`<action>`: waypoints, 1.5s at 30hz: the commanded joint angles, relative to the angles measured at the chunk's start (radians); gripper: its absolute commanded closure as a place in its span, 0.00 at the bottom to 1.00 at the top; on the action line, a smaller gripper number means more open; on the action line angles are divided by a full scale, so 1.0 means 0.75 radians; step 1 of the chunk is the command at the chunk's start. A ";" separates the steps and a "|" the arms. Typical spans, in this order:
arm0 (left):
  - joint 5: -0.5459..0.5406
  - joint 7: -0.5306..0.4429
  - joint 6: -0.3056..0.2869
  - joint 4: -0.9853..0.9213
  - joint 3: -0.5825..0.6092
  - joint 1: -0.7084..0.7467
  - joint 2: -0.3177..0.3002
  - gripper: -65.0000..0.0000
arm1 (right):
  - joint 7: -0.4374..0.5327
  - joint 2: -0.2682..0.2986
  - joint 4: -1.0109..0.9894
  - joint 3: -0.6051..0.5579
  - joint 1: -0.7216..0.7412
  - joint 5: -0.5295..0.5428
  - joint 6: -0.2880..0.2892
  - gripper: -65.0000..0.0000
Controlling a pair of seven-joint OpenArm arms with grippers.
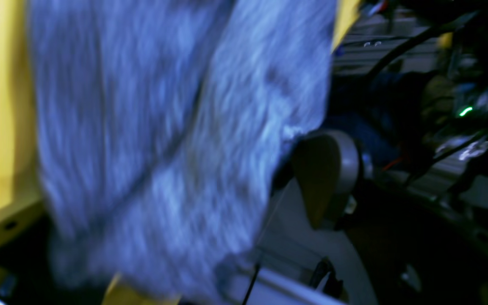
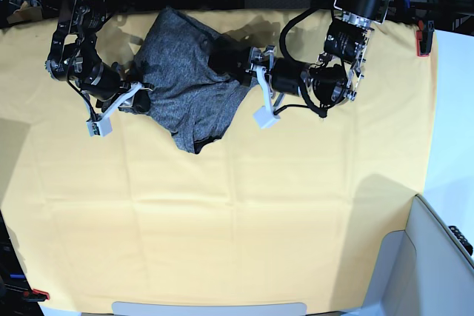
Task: Fold the T-shirt properly
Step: 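Drag the bundle with both grippers, rotating it square on the cloth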
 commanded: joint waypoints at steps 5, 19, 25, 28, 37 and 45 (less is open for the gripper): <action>-0.035 0.013 0.002 -0.001 -0.003 -0.038 0.011 0.30 | 0.000 0.006 0.014 0.001 0.008 -0.003 0.007 0.76; 0.046 0.013 0.006 -0.001 -0.013 -0.024 0.007 0.88 | 0.000 0.006 0.012 -0.001 0.008 -0.003 0.007 0.90; 0.116 0.013 0.014 0.001 -0.016 -0.055 0.009 1.00 | 0.000 0.008 0.024 -0.001 -0.020 -0.003 0.007 0.94; 0.173 0.013 0.016 0.001 -0.007 -0.124 0.009 1.00 | 0.000 0.008 0.026 0.003 -0.045 -0.003 0.007 0.94; 0.345 0.013 0.016 -0.074 -0.001 -0.294 0.044 1.00 | 0.000 -0.025 0.231 0.005 -0.151 -0.003 0.005 0.94; 0.398 0.013 0.016 -0.181 0.191 -0.372 0.085 1.00 | 0.000 -0.107 0.325 0.007 -0.262 -0.023 0.005 0.94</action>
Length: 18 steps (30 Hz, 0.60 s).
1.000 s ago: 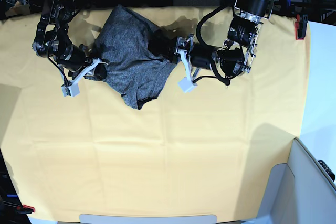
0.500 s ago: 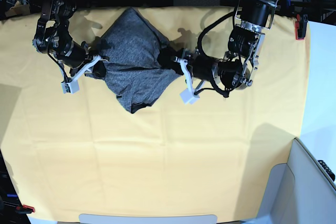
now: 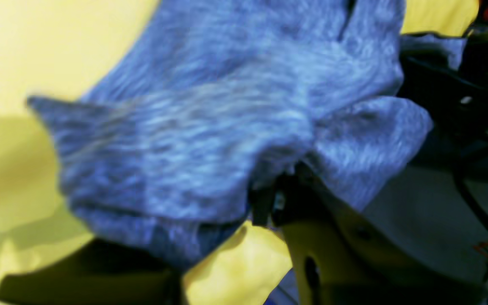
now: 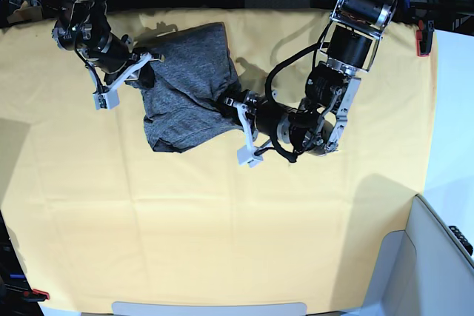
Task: Fold the T-shirt properly
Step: 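Drag the bundle with both grippers, rotating it square on the cloth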
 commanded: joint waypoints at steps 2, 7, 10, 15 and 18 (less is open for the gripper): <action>-0.020 -0.007 -0.005 -0.007 0.072 -0.044 0.004 1.00 | 0.003 -0.015 0.069 -0.001 -0.019 -0.032 0.014 0.94; -0.020 -0.081 -0.005 -0.046 0.142 -0.044 -0.002 1.00 | 0.003 -0.066 0.130 -0.006 -0.038 -0.265 0.014 0.94; -0.020 -0.091 -0.005 -0.046 0.136 -0.046 -0.014 1.00 | 0.003 -0.097 0.130 -0.008 -0.038 -0.337 0.014 0.94; -0.020 -0.128 -0.005 -0.048 0.136 -0.091 -0.045 1.00 | 0.003 -0.115 0.130 -0.008 -0.054 -0.345 0.014 0.94; -0.020 -0.147 -0.005 -0.048 0.136 -0.101 -0.055 1.00 | 0.003 -0.115 0.130 -0.003 -0.058 -0.345 0.014 0.94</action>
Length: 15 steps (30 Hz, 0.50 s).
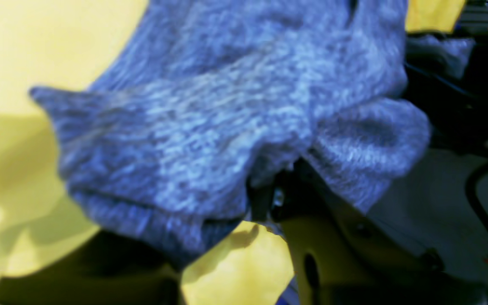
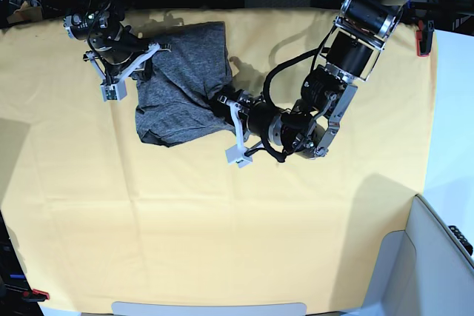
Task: Fold the T-shirt properly
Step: 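Drag the bundle with both grippers, rotating it square on the cloth, then release the bundle and pull the left gripper away from it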
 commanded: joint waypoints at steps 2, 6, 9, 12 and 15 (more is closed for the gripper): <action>0.017 -0.026 0.003 0.014 -0.005 -0.033 -0.007 1.00 | -0.017 0.002 0.019 0.003 -0.007 -0.004 0.005 0.94; 0.017 -0.026 0.003 0.014 -0.005 -0.033 -0.007 1.00 | -0.017 0.002 0.019 0.003 -0.018 -0.006 0.005 0.94; 0.017 -0.029 0.003 0.014 -0.005 -0.033 -0.007 0.99 | -0.017 0.002 0.019 0.003 -0.020 -0.006 0.003 0.92; 0.017 -0.024 -0.001 0.014 -0.005 -0.033 -0.007 0.93 | -0.017 0.006 0.021 0.003 -0.020 -0.006 -0.056 0.78; 0.015 -0.014 -0.001 0.016 -0.007 -0.033 -0.009 0.76 | -0.017 0.010 0.078 0.003 -0.022 -0.006 -0.144 0.63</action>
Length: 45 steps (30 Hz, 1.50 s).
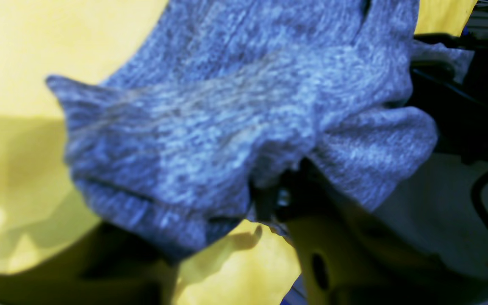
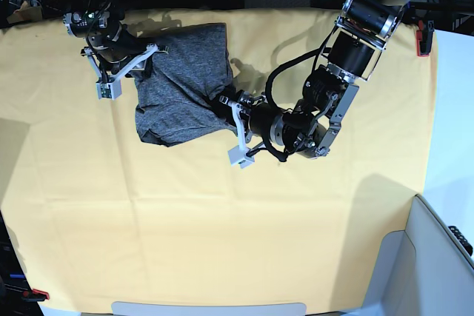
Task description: Fold the T-shirt properly
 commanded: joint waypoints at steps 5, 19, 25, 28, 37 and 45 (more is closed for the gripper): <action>0.007 0.006 0.003 0.098 -0.050 -0.029 -0.041 0.56 | 0.008 0.009 0.107 0.003 0.014 0.006 -0.019 0.61; -0.009 0.152 -0.007 0.485 -0.669 0.098 -0.078 0.56 | 0.008 0.109 0.111 0.005 0.225 0.008 -0.021 0.61; -0.245 0.152 -0.007 0.646 -0.676 0.338 -0.095 0.85 | 0.003 0.115 0.107 0.024 0.339 0.016 -0.009 0.73; -0.292 0.152 -0.007 0.655 -0.674 0.438 -0.062 1.00 | -0.005 0.084 0.099 0.020 0.370 0.057 0.036 1.00; -0.290 0.152 -0.007 0.650 -0.624 0.603 0.120 0.98 | -0.140 0.082 0.036 -0.005 0.333 0.301 0.184 0.98; -0.292 0.152 -0.005 0.652 -0.616 0.648 0.165 0.98 | -0.138 0.111 -0.097 -0.005 0.356 0.293 0.177 0.98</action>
